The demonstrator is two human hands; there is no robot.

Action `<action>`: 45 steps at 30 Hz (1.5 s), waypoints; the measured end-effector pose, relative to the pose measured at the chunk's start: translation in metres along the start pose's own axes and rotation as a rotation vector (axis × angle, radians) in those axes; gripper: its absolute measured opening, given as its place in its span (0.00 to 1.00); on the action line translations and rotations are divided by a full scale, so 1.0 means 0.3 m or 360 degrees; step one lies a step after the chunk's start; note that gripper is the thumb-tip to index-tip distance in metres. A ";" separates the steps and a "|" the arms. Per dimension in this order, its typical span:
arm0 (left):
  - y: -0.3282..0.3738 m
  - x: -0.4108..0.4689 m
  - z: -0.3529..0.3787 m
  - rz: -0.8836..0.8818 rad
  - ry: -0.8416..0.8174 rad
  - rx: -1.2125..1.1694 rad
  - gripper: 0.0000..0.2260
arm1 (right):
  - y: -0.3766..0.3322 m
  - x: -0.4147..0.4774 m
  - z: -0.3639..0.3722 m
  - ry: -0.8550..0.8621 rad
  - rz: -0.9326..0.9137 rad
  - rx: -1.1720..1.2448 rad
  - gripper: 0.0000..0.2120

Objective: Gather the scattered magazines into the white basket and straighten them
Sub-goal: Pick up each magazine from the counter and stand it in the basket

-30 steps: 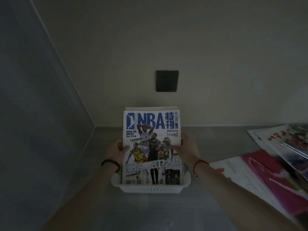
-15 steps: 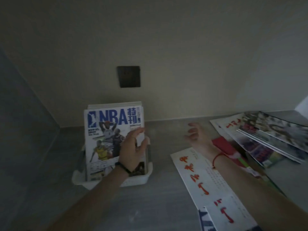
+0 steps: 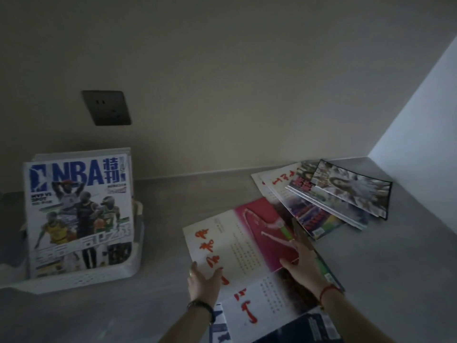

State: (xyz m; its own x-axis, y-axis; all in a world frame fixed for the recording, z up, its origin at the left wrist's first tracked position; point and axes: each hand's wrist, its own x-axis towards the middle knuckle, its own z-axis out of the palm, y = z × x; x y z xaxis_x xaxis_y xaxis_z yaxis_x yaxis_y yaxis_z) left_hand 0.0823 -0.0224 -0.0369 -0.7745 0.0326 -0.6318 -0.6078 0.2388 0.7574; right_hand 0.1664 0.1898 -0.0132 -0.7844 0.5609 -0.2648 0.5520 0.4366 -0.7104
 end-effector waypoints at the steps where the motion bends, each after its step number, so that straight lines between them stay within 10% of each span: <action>1: -0.001 -0.005 0.008 0.0003 0.0064 -0.0040 0.28 | 0.015 0.002 0.007 0.0016 0.0014 -0.0022 0.27; 6: 0.024 -0.001 -0.012 -0.0078 0.0025 -0.0379 0.07 | 0.028 0.022 0.024 -0.0022 -0.0066 0.0028 0.25; 22: 0.631 -0.176 -0.232 0.1534 -0.0203 0.0624 0.15 | -0.368 0.191 -0.298 0.0280 -0.1016 -0.0312 0.45; 25: 0.710 -0.190 -0.298 0.1599 -0.0134 0.0747 0.13 | -0.460 0.185 -0.294 -0.0155 -0.0989 -0.0149 0.16; 30: 0.755 -0.148 -0.447 0.1635 0.0519 0.0325 0.10 | -0.579 0.161 -0.182 0.0041 -0.0935 0.0256 0.02; 32: 0.732 -0.111 -0.513 0.1466 0.0464 0.0127 0.21 | -0.633 0.148 -0.133 0.0047 -0.0900 0.0444 0.04; 36: 0.651 -0.057 -0.625 0.1146 0.0229 0.0104 0.10 | -0.769 0.128 -0.002 -0.0012 -0.0859 0.0701 0.02; 45: 0.698 0.035 -0.991 0.1132 0.0585 -0.0143 0.07 | -1.071 0.058 0.359 -0.0105 -0.1048 0.0483 0.12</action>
State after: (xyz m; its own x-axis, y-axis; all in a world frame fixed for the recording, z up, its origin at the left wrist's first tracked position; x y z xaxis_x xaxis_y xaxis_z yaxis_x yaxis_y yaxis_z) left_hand -0.1052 -0.2606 0.1643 -0.9800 -0.1775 0.0900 0.0533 0.2017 0.9780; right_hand -0.0550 -0.0165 0.1402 -0.9476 0.2012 0.2481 -0.1357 0.4496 -0.8829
